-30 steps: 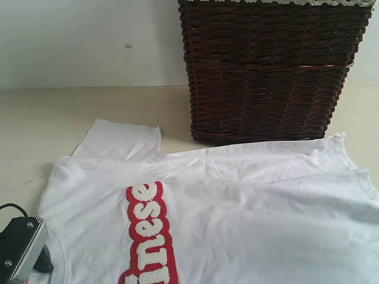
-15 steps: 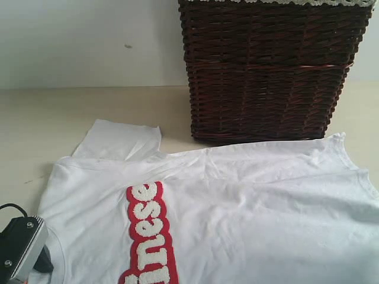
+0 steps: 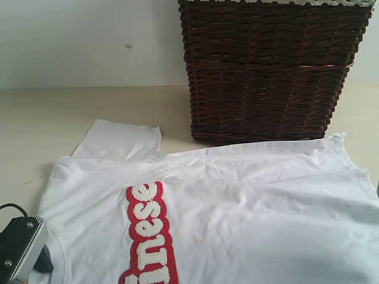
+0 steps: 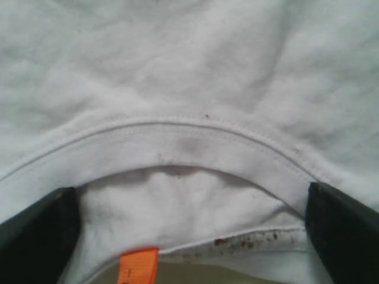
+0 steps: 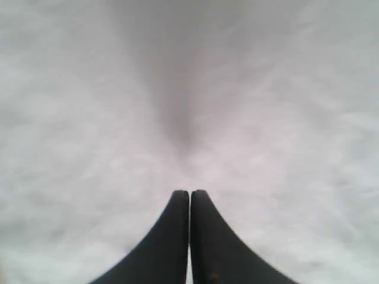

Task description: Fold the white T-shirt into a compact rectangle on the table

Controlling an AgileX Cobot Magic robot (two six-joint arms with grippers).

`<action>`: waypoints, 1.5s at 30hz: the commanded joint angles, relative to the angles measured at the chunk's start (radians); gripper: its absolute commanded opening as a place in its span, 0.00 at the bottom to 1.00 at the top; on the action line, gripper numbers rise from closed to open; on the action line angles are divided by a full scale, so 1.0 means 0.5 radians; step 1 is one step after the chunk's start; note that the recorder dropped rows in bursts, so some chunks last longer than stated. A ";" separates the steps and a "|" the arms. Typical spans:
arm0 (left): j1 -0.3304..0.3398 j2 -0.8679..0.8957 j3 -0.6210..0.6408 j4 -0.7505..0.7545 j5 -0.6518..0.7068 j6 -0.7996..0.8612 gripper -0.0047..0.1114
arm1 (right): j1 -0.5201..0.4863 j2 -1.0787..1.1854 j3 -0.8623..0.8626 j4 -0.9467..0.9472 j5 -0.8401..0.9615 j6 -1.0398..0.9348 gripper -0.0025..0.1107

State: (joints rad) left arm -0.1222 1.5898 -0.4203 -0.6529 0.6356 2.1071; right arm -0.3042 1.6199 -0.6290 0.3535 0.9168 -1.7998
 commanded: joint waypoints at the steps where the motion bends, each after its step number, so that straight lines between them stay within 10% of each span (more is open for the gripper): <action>1: -0.011 0.049 0.019 0.041 0.002 -0.027 0.94 | -0.007 0.072 0.010 -0.044 -0.340 -0.013 0.03; 16: -0.011 0.049 0.019 0.041 0.002 -0.027 0.94 | -0.007 0.168 0.010 -0.641 0.129 0.298 0.05; 19: -0.011 0.049 0.019 0.041 0.002 -0.027 0.94 | -0.007 -0.021 0.010 -0.636 0.129 0.191 0.21; 23: -0.011 0.049 0.019 0.041 0.002 -0.027 0.94 | -0.025 -0.348 0.010 -0.280 -0.200 -0.112 0.83; 25: -0.011 0.049 0.019 0.041 0.002 -0.027 0.94 | -0.025 -0.228 0.005 -0.119 -0.386 -0.419 0.91; 45: -0.011 0.049 0.019 0.041 0.002 -0.027 0.94 | -0.025 0.220 -0.276 0.390 -0.465 -0.081 0.95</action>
State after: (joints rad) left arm -0.1222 1.5898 -0.4203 -0.6529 0.6356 2.1071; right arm -0.3141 1.7248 -0.7619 0.5400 0.6806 -1.9510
